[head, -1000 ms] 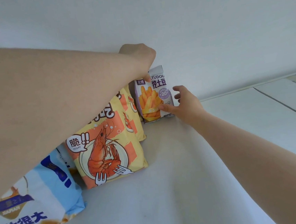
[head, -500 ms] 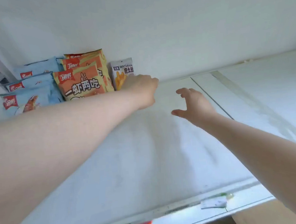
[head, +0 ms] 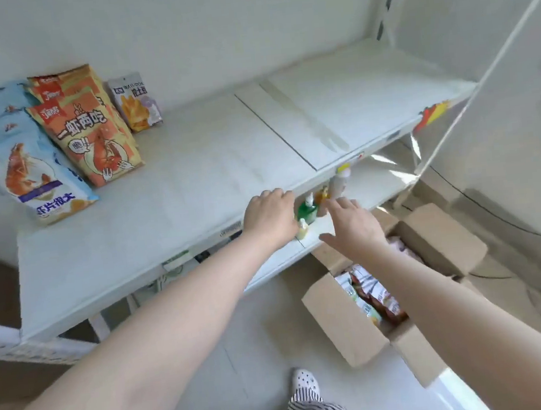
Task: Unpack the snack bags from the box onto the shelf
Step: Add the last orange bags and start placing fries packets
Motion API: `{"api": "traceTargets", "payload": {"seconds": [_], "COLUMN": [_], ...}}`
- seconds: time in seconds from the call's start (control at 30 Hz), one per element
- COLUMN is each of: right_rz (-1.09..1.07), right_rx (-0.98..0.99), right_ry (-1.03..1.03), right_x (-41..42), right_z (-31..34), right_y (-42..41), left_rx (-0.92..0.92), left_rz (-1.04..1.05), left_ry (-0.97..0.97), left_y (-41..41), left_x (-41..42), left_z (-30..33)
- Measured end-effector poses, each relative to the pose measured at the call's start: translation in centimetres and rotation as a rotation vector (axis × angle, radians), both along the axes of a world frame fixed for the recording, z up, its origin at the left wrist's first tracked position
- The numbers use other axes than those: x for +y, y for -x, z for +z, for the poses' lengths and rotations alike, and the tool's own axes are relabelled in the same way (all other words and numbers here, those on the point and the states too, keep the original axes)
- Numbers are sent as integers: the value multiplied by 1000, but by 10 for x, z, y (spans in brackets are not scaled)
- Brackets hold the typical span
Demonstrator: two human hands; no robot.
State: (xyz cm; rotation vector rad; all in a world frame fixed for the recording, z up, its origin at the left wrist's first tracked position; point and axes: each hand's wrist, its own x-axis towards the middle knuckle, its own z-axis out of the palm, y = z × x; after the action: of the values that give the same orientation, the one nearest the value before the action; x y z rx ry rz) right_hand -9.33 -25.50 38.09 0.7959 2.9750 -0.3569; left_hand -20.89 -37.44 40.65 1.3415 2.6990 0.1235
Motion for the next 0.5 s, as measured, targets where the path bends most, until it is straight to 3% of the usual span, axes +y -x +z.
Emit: {"api": "traceTargets", "payload": {"seconds": [0.3, 0.5], "right_rz": [-318, -445], "right_rx": [-174, -190], "right_ry": [104, 156], "right_x": [-45, -40], "right_z": [-55, -70], "right_y": [-186, -278], "left_rx": [-256, -306], "left_rz": [-154, -235], "left_ry": [151, 170], "left_y": [-148, -215], "left_x": [-24, -9], "left_z": [-82, -98]}}
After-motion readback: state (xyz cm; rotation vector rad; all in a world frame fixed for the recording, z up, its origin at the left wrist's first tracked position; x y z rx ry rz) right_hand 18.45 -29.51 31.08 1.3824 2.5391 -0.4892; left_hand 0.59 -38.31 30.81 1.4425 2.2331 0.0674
